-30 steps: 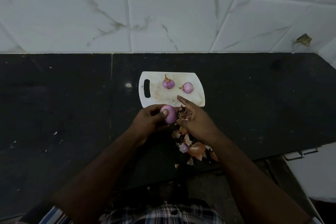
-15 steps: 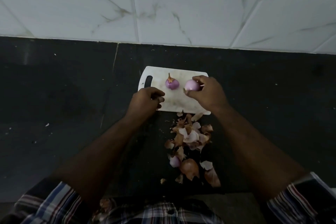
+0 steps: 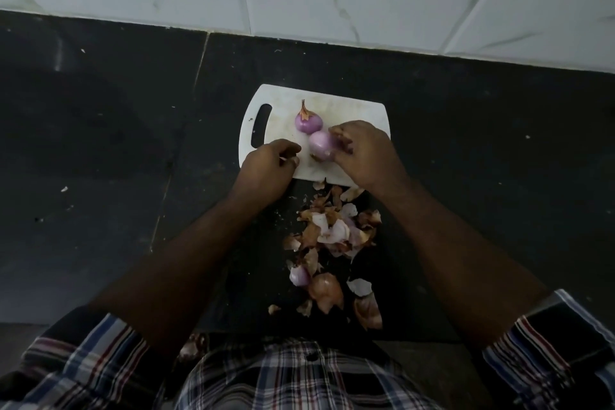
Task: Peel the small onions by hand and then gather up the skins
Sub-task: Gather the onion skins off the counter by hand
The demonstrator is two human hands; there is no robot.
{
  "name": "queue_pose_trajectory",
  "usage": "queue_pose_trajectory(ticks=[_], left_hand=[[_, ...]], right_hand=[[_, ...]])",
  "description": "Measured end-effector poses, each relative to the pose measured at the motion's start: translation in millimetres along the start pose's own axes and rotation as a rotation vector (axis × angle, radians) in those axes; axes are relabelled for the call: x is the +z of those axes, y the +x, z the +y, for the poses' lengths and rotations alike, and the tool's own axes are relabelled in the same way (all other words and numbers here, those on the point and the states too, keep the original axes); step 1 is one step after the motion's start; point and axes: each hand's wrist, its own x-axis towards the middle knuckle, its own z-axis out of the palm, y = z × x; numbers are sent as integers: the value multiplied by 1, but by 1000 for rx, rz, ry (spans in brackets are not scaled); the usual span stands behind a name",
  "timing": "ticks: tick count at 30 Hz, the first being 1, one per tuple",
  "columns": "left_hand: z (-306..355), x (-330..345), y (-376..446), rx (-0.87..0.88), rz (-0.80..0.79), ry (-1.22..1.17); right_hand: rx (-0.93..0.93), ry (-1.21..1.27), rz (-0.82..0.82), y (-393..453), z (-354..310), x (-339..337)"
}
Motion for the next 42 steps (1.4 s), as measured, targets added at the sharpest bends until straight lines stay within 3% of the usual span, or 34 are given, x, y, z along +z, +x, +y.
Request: queue_pose_trajectory(ticks=[3,8,13,18,20,23,29,32,37,39,42], left_hand=[[1,7,-15,85,-27,31],[-3,33,-33,332,-150,266],[-14,34,-56,348,-145,334],[-36,24,-59,387,-124,258],[-37,24,-60,386,-130,208],[-30,32,-69,422,-135,94],[-34,38,-78,387,-155,-16],[-44,15,-77,370,-179,157],[-75,-4,-97,404,-437,609],[-80,3,-101,434,-409,686],[-71,10,-93,410,-257,618]], right_hand=[[68,-10,120,-36,10,-5],[121,26,-116,-89,20,24],[69,126,-145,-119,4,43],[145,48,78,-173,2,33],[179,5,88,-199,-2,39],[83,-127,85,-217,-15,68],[40,-240,118,-164,-21,88],[35,-229,107,-165,-21,75],[-9,-313,33,-204,-24,81],[-36,-365,10,-203,-21,86],[19,-395,40,-183,-17,80]])
